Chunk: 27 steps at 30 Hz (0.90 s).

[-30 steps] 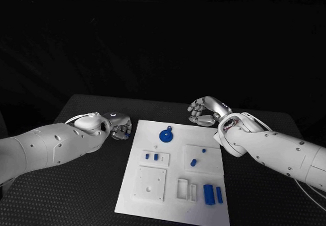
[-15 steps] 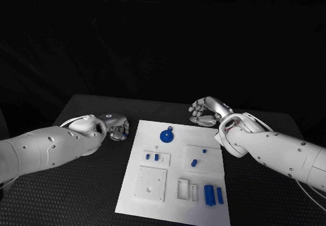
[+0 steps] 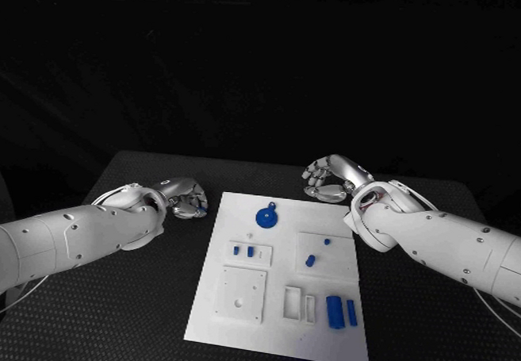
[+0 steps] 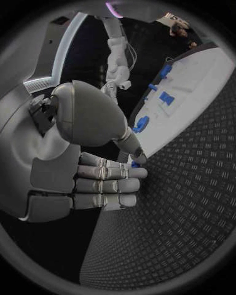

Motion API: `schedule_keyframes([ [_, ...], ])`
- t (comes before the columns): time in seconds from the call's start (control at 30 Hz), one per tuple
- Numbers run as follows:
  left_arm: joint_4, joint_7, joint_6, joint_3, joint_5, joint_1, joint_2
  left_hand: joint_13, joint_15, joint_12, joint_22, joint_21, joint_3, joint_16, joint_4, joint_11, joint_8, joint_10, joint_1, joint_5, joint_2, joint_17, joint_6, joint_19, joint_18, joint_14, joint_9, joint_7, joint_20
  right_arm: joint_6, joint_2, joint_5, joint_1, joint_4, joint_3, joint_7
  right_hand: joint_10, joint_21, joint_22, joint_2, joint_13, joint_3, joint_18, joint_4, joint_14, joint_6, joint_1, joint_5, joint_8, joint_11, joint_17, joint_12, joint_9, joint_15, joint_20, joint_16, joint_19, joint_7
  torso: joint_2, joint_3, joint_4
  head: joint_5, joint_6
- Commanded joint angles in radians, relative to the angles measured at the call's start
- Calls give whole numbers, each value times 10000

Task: Assemble the parts on the task board

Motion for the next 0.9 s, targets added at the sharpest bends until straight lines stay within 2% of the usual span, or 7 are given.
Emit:
schedule_keyframes([
  [0.03, 86, 1011, -274, 8, 3411, 7, -50, 4, 12, -104, 209, 27, 64, -77, -37, 0, 217, 70, -37, 0, 142, -21, 62, 35, -59, 64, 221, -18, -400, 75, -11, 2, 1, -14, 4, 106, 86, -44, 15, 46, -15, -65, -177, -4, -17, -69, 45, 49, 30, 5, -10, -68, -14, 32, 37, -33, -55, -5, 1, 4, 2, -17, 13],
  [0.17, 124, 1669, 195, 12, 5469, 7, -130, 6, 29, -184, 212, 20, 97, -106, -86, 11, 206, 76, -79, -12, 205, -32, 25, -2, -67, 31, 227, -8, -391, 66, -10, 14, 1, -31, 4, 110, 87, -47, 17, 47, -19, -66, -177, -4, -18, -69, 46, 49, 30, 5, -12, -68, -15, 33, 37, -33, -55, -5, 1, -1, -2, -31, 52],
  [0.33, 252, 2143, 932, 9, 7359, 5, -192, 10, 52, -282, 212, 11, 119, -132, -157, 31, 193, 70, -133, -20, 269, -39, -22, -45, -78, -10, 235, 11, -373, 77, -16, 28, 1, -48, 3, 133, 87, -52, 19, 48, -24, -68, -177, -4, -20, -70, 47, 50, 31, 5, -15, -68, -16, 34, 37, -32, -55, -5, 3, 4, -3, -54, 73],
  [0.63, 463, 2415, 1884, 6, 9290, 2, -183, 21, 70, -406, 228, 43, 109, -127, -242, 50, 175, 61, -213, -93, 399, -28, -87, -72, -82, -31, 245, 35, -357, 61, -8, 64, 1, -113, 3, 149, 87, -57, 22, 49, -30, -69, -177, -5, -22, -70, 50, 52, 31, 5, -18, -68, -18, 34, 38, -32, -55, -5, 7, 1, -12, -133, 81],
  [0.73, 478, 2410, 1967, 6, 9466, 2, -151, 28, 71, -436, 230, 57, 103, -115, -266, 51, 173, 71, -237, -132, 433, -19, -100, -80, -82, -35, 250, 39, -355, 61, -6, 89, 1, -132, 3, 155, 86, -61, 24, 47, -35, -70, -177, -7, -24, -70, 52, 54, 32, 6, -20, -69, -19, 35, 38, -32, -56, -4, 10, 5, -19, -150, 102],
  [0.9, 444, 2300, 2146, 5, 9895, 0, -46, 54, 39, -514, 242, 144, 88, 6, -321, 54, 172, 97, -290, -162, 502, 46, -125, -40, -65, 25, 263, 47, -376, 61, -7, 100, 1, -129, 3, 160, 86, -66, 26, 47, -42, -71, -177, -7, -27, -70, 55, 58, 32, 7, -23, -69, -20, 36, 38, -32, -56, -4, 3, 9, -14, -213, 70],
])
